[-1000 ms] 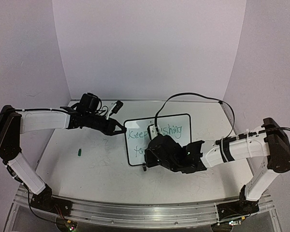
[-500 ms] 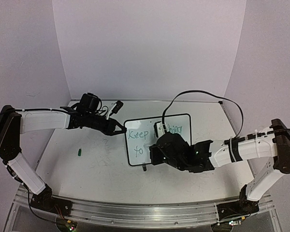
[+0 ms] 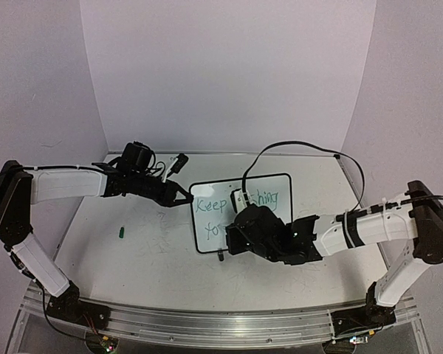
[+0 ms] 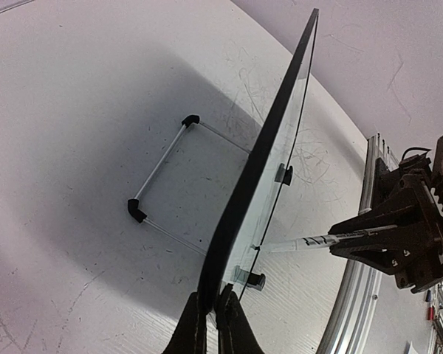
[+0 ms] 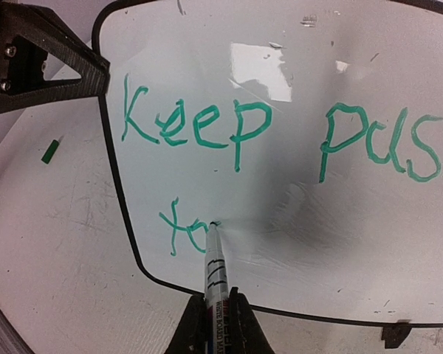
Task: Write a sentence on the whiteboard
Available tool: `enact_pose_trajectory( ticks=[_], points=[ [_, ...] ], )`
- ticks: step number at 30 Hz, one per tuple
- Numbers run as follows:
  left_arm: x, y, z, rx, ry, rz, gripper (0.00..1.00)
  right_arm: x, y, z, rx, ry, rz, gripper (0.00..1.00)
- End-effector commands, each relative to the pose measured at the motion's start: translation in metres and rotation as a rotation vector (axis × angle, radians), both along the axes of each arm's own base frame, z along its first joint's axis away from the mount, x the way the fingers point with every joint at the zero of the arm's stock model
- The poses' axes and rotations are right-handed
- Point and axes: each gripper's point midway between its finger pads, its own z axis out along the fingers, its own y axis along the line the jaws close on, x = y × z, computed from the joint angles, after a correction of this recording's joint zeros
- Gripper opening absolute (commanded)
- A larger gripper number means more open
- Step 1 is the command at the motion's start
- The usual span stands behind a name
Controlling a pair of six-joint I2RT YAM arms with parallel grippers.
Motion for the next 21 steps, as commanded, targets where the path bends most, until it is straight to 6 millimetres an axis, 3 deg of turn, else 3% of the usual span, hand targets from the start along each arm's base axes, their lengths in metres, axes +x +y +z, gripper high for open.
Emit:
enact_pose_trajectory(
  ticks=[1, 21],
  points=[
    [0.01, 0.001, 0.019, 0.003, -0.074, 0.022, 0.0, 0.01, 0.01, 0.019, 0.05, -0.045, -0.019, 0.0],
    [0.01, 0.0, 0.019, 0.003, -0.074, 0.021, 0.0, -0.003, -0.012, -0.006, 0.012, 0.033, -0.065, 0.0]
  ],
)
